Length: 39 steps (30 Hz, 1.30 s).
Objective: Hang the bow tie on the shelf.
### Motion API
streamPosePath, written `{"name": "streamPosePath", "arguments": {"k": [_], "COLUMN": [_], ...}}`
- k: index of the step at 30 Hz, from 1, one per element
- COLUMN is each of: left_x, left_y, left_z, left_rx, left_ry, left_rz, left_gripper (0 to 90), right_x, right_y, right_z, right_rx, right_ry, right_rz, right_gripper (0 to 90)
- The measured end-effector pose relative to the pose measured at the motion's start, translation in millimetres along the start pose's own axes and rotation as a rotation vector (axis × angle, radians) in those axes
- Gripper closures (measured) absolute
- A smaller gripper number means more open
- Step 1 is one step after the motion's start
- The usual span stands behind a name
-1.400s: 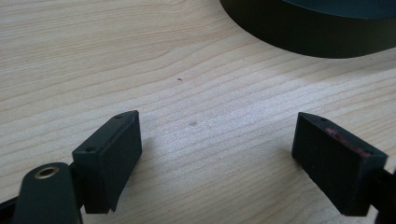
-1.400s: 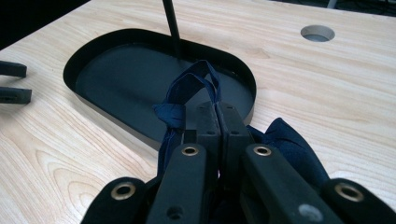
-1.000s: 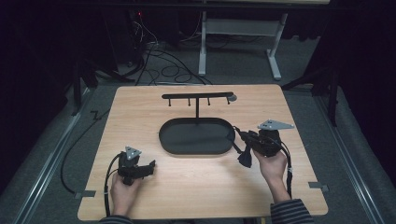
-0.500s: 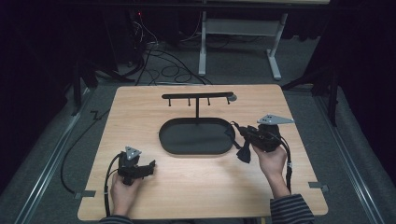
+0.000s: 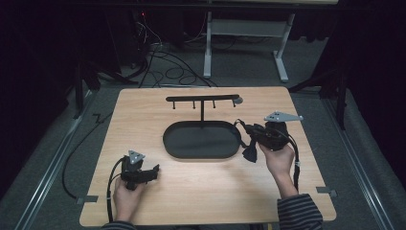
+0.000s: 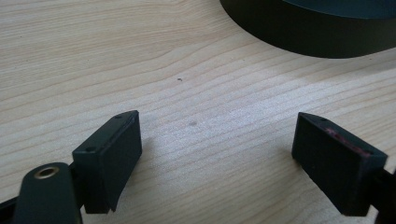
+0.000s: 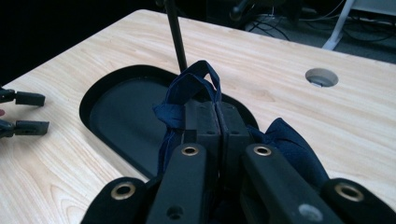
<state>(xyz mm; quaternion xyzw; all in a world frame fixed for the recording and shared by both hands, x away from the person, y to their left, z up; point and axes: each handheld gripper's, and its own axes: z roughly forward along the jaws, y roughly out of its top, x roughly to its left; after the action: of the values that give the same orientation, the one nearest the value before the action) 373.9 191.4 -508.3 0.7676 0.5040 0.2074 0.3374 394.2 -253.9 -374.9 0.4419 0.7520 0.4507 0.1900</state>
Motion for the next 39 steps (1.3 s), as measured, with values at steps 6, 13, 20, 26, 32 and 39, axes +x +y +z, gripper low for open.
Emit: {"name": "streamPosePath", "arguments": {"k": [6, 13, 20, 26, 32, 39], "left_x": [0.0, 0.0, 0.0, 0.0, 0.0, 0.0], "left_y": [0.0, 0.0, 0.0, 0.0, 0.0, 0.0], "left_z": [0.0, 0.0, 0.0, 0.0, 0.0, 0.0], "left_rx": [0.0, 0.0, 0.0, 0.0, 0.0, 0.0], "left_ry": [0.0, 0.0, 0.0, 0.0, 0.0, 0.0], "left_rz": [0.0, 0.0, 0.0, 0.0, 0.0, 0.0], "left_gripper": [16.4, 16.4, 16.4, 16.4, 16.4, 16.4], "right_x": [-0.6, -3.4, -5.2, -5.8, -7.6, -10.8], "right_y": [6.7, 11.5, 14.6, 22.3, 28.2, 36.1], "right_z": [0.3, 4.3, 7.3, 7.3, 9.3, 12.7], "right_rx": [-0.007, -0.021, -0.029, -0.043, -0.048, -0.057], "right_ry": [-0.002, 0.003, 0.001, -0.006, -0.01, -0.01], "right_rz": [0.0, 0.013, 0.019, 0.013, 0.014, 0.025], "right_gripper": [90.0, 90.0, 90.0, 90.0, 90.0, 90.0]}}
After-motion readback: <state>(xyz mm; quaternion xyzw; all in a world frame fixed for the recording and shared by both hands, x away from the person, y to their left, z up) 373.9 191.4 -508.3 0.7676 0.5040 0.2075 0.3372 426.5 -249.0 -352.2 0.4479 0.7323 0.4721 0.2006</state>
